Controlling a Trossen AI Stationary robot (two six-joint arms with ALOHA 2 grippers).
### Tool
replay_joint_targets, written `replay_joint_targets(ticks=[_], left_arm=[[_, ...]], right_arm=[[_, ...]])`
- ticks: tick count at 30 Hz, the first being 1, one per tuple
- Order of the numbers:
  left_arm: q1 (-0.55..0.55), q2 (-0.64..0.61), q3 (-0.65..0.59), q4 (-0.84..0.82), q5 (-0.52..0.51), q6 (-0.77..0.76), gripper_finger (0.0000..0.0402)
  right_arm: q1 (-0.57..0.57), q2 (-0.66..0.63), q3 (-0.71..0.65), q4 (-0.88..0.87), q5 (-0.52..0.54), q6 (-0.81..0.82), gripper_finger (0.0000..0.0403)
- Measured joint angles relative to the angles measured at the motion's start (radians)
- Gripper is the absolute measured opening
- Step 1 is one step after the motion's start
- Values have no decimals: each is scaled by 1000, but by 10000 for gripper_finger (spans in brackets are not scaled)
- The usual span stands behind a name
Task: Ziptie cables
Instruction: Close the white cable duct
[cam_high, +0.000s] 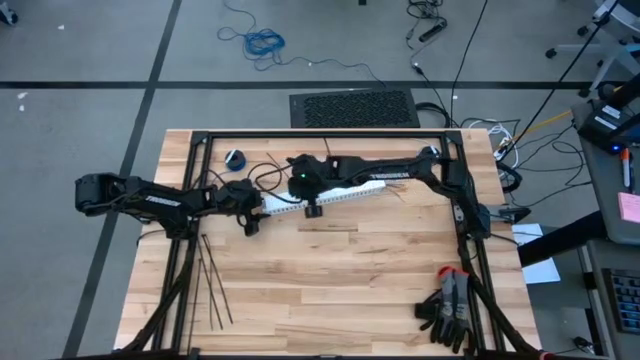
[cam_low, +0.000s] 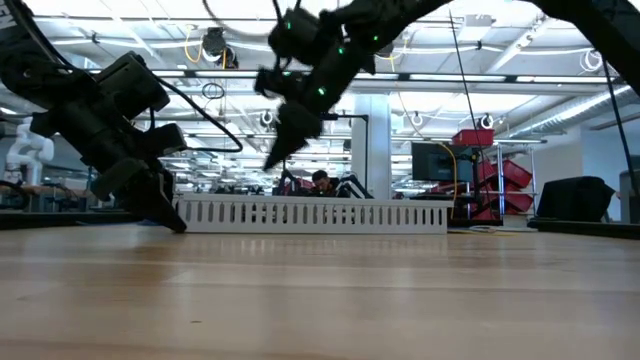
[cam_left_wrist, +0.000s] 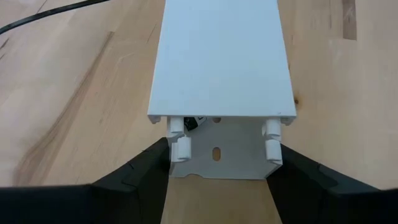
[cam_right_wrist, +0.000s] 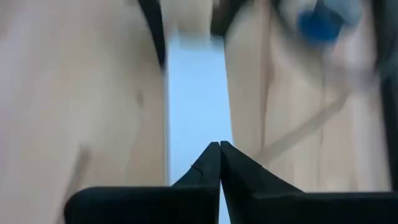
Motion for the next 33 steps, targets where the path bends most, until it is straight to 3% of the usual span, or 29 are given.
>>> replay_joint_targets(ticks=[6,16,28,33], left_arm=[[0,0,0,-2,0,-3,229],[0,0,-1,-10,-1,-7,229],[0,0,0,-13,5,-6,229],[0,-11,0,-12,14,1,231]], right_arm=[[-43,44,1,-119,3,32,0],[-44,164,4,136,-171,53,0],[-49,166,5,102,-170,62,0],[-28,95,-6,85,-146,53,0]])
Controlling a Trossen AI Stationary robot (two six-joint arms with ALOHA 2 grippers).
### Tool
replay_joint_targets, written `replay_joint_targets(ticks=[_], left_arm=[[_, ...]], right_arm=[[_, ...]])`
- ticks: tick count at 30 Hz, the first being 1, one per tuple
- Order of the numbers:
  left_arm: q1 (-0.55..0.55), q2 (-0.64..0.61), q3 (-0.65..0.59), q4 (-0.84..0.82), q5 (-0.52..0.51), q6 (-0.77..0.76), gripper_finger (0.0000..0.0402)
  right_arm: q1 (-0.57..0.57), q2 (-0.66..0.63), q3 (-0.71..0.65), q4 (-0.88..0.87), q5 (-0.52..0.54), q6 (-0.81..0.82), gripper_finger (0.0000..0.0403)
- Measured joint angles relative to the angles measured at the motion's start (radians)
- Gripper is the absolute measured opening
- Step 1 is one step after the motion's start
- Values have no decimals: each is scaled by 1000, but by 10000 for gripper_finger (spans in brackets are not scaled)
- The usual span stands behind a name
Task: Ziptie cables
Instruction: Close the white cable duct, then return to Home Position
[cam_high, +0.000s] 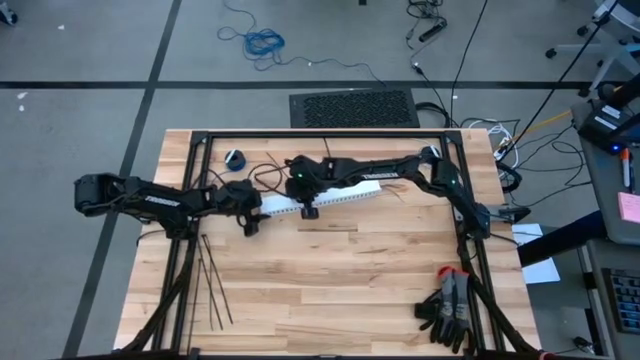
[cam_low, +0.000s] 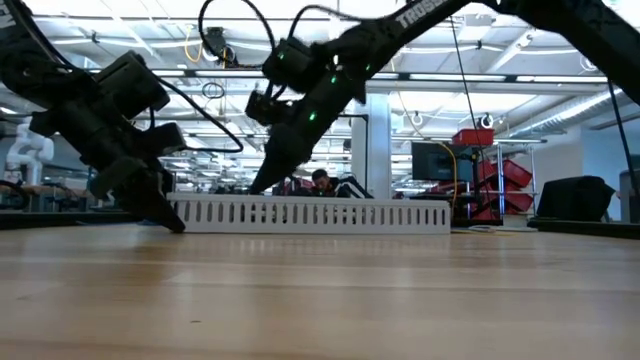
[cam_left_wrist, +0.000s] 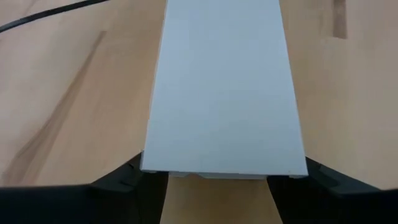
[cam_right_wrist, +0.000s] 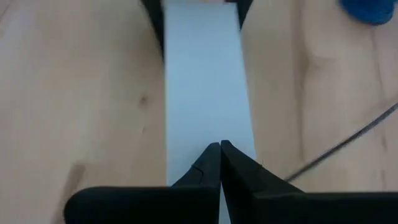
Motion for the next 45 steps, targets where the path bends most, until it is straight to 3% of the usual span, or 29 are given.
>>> replay_joint_targets(ticks=[6,11,18,22,25,29,35,40,45], left_arm=[[0,-103,35,-103,54,-3,278],[-1,-160,117,-266,164,35,317],[-1,-233,301,-505,171,22,322],[-1,-337,416,-599,175,15,322],[-1,-455,458,-604,175,15,322],[-1,-680,450,-611,150,16,322],[-1,-947,378,-660,67,-5,322],[-1,-998,279,-593,65,-33,322],[-1,-978,161,-396,89,-45,322]], right_arm=[[19,-217,3,-106,-8,25,5],[18,-362,0,-231,88,44,31],[44,-598,2,-496,208,140,64],[91,-747,-1,-639,314,212,67],[153,-869,-76,-634,391,249,63],[233,-1070,-276,-553,461,326,57],[327,-1398,-740,-303,574,465,55],[338,-1587,-1141,153,551,420,54],[294,-1655,-1445,636,379,379,54]])
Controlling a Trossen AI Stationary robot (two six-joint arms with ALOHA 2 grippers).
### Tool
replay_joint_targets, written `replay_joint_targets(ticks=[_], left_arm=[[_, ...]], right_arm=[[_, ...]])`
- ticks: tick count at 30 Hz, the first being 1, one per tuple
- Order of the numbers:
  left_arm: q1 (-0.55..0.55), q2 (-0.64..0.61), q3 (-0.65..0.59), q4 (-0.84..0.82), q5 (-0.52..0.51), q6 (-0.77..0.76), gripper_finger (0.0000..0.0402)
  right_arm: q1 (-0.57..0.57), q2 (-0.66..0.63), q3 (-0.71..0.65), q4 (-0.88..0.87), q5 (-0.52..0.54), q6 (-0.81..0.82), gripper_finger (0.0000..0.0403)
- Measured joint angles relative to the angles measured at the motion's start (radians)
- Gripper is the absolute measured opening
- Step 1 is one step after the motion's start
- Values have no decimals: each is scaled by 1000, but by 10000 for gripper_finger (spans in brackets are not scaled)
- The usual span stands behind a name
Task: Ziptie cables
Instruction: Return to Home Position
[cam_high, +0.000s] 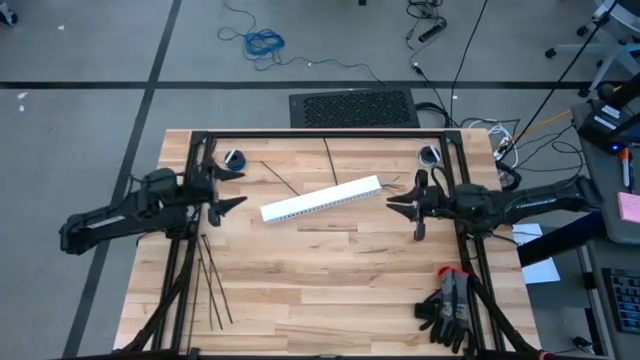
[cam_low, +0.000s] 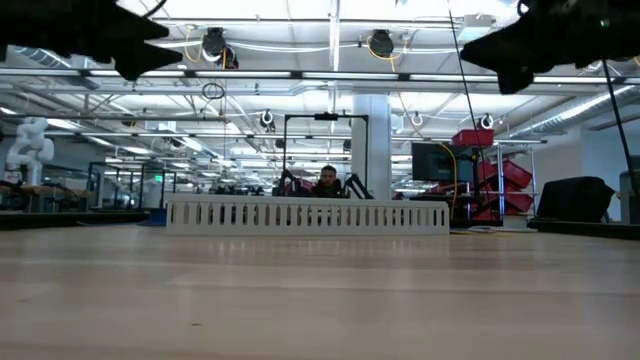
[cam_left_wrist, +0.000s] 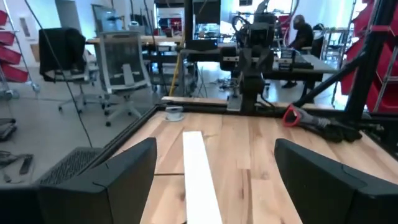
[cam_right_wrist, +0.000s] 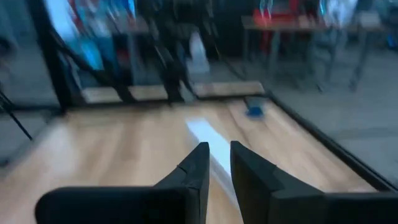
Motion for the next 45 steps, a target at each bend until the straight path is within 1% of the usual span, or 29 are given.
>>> replay_joint_targets(ticks=[3,5,8,11,15,18,19,22,28,31,33,34,37,42,44,45], left_arm=[[0,-1,-62,83,23,2,322],[0,-3,-90,134,34,-1,322],[0,-21,-130,155,45,6,322],[0,-48,-160,188,45,6,322],[1,-123,-195,188,29,8,322],[9,-199,-208,157,17,13,322],[14,-207,-207,145,15,16,322],[26,-208,-207,114,18,16,322],[33,-208,-207,102,47,15,322],[33,-208,-232,137,45,10,322],[34,-208,-288,218,43,-16,321],[36,-208,-306,225,38,-31,319],[46,-204,-307,216,35,-40,313],[49,-209,-307,207,38,-46,308],[49,-206,-307,177,37,-46,308],[49,-197,-307,177,36,-46,308]], right_arm=[[-25,-13,-109,182,-62,12,54],[-35,-13,-159,264,-74,19,54],[-35,-15,-208,347,-73,23,54],[-35,-14,-238,380,-70,19,54],[-35,-31,-240,384,-37,-17,54],[-35,-67,-241,382,-36,-49,54],[-35,-85,-241,379,-35,-59,54],[-35,-146,-241,317,-16,-73,54],[-35,-266,-241,167,-14,-51,54],[-35,-309,-241,103,-15,-43,54],[-35,-331,-241,45,-15,-27,54],[-35,-335,-243,26,-14,-17,54],[-42,-345,-260,-18,-12,14,54],[-91,-350,-264,-163,-12,71,54],[-108,-346,-264,-209,-32,91,54],[-116,-343,-264,-205,-57,96,55]])
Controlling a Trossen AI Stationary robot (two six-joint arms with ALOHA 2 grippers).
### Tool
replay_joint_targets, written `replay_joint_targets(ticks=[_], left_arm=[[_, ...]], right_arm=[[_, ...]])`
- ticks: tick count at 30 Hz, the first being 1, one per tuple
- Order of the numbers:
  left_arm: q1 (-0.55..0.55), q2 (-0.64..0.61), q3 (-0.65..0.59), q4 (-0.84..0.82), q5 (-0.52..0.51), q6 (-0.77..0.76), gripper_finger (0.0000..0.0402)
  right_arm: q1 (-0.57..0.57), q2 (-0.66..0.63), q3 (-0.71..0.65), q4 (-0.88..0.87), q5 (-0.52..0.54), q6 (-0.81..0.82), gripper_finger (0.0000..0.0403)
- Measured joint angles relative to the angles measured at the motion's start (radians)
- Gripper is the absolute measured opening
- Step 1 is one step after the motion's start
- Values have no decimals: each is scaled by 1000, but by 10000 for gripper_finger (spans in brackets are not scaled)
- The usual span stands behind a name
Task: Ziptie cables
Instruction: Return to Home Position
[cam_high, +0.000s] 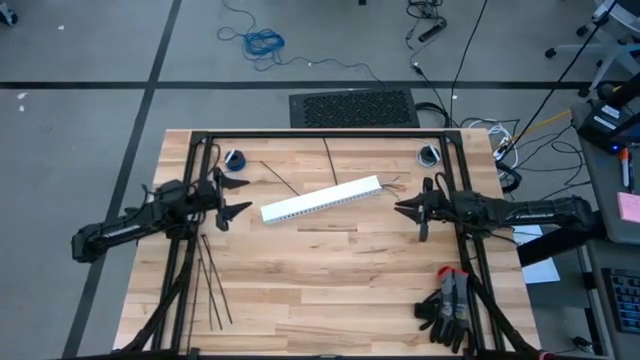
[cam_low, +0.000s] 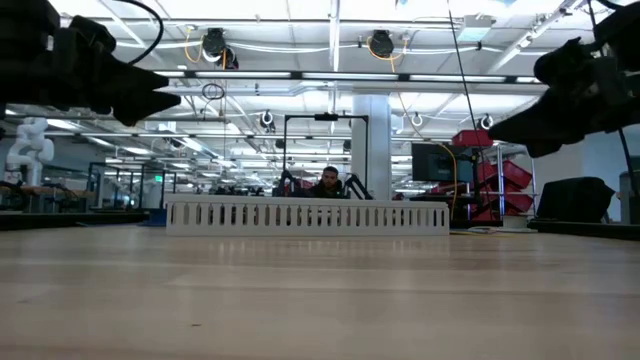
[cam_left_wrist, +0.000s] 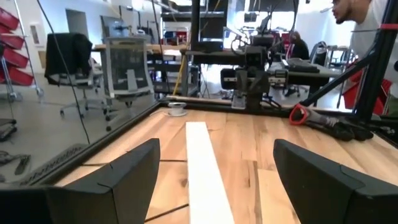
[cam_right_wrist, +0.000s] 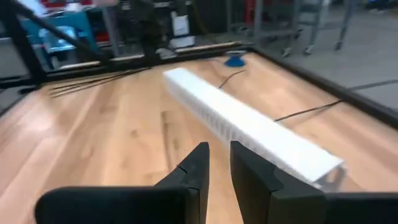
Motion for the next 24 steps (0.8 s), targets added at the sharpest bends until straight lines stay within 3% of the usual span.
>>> replay_joint_targets(ticks=[4,12,24], left_arm=[[0,25,0,3,0,-19,308],[0,127,0,2,-1,-25,308],[-1,89,0,47,39,-23,308]], right_arm=[[-20,18,0,-11,-68,9,55],[-49,121,0,-15,-75,31,55],[-48,9,0,2,-102,-19,55]])
